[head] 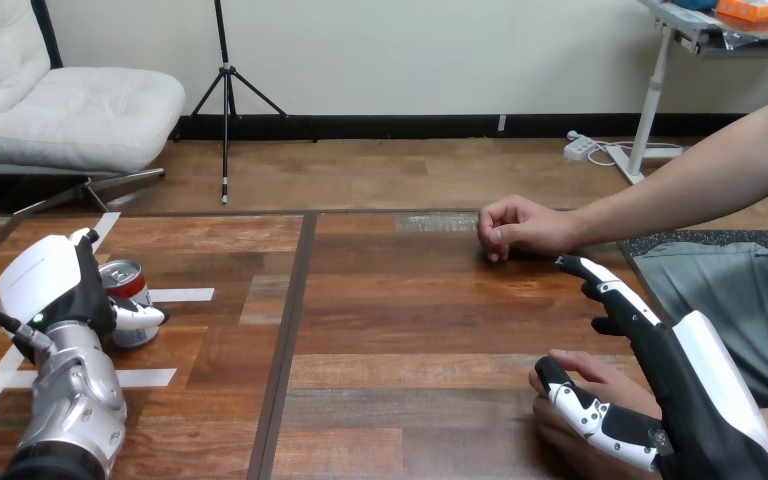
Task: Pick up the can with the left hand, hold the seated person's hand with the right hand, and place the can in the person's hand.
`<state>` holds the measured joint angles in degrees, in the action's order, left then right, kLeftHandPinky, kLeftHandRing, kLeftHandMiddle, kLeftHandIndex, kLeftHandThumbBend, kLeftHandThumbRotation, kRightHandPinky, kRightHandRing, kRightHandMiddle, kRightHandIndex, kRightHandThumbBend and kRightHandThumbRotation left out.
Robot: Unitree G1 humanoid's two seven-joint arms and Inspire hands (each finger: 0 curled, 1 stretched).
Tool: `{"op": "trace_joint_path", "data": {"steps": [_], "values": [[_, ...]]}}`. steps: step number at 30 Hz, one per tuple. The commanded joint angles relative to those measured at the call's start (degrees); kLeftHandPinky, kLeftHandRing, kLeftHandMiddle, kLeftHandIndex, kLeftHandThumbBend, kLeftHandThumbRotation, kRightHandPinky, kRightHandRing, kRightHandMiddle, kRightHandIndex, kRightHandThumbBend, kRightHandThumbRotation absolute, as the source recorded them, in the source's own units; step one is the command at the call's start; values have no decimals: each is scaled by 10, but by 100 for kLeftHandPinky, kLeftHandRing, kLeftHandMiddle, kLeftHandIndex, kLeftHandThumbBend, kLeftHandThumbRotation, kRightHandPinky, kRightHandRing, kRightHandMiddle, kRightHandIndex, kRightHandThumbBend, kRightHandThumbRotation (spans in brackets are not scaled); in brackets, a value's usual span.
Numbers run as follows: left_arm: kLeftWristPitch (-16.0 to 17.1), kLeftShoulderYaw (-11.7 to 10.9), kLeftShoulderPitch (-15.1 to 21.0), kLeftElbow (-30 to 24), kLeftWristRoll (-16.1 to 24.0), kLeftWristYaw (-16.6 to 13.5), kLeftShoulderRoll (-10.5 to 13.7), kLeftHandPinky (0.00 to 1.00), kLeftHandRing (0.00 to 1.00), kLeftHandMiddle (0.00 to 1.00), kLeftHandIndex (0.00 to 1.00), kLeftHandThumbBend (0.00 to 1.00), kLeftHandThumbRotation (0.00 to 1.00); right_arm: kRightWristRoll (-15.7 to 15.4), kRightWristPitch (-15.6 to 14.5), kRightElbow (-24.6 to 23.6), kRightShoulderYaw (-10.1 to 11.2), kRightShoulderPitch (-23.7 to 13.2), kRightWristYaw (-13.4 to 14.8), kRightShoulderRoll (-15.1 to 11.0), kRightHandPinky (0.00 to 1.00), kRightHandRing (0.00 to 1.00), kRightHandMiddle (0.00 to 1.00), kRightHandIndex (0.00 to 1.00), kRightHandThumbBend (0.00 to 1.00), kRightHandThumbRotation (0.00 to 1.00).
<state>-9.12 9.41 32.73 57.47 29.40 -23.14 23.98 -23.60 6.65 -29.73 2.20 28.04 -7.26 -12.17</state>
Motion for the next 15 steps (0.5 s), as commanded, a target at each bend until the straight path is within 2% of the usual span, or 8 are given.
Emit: {"op": "trace_joint_path", "data": {"steps": [1, 7, 15], "values": [[12, 4, 58, 13, -1, -18, -3, 60, 73, 81, 86, 82, 12, 8, 14, -31, 4, -15, 0, -10, 83, 92, 94, 90, 33, 0], [22, 6, 65, 32, -1, -25, -5, 64, 75, 82, 84, 82, 13, 9, 11, -35, 4, -14, -2, -10, 83, 92, 94, 90, 33, 0], [42, 10, 73, 58, -1, -37, -7, 57, 68, 75, 74, 82, 13, 3, 14, -36, 4, -12, 2, -14, 83, 92, 94, 90, 33, 0]]}}
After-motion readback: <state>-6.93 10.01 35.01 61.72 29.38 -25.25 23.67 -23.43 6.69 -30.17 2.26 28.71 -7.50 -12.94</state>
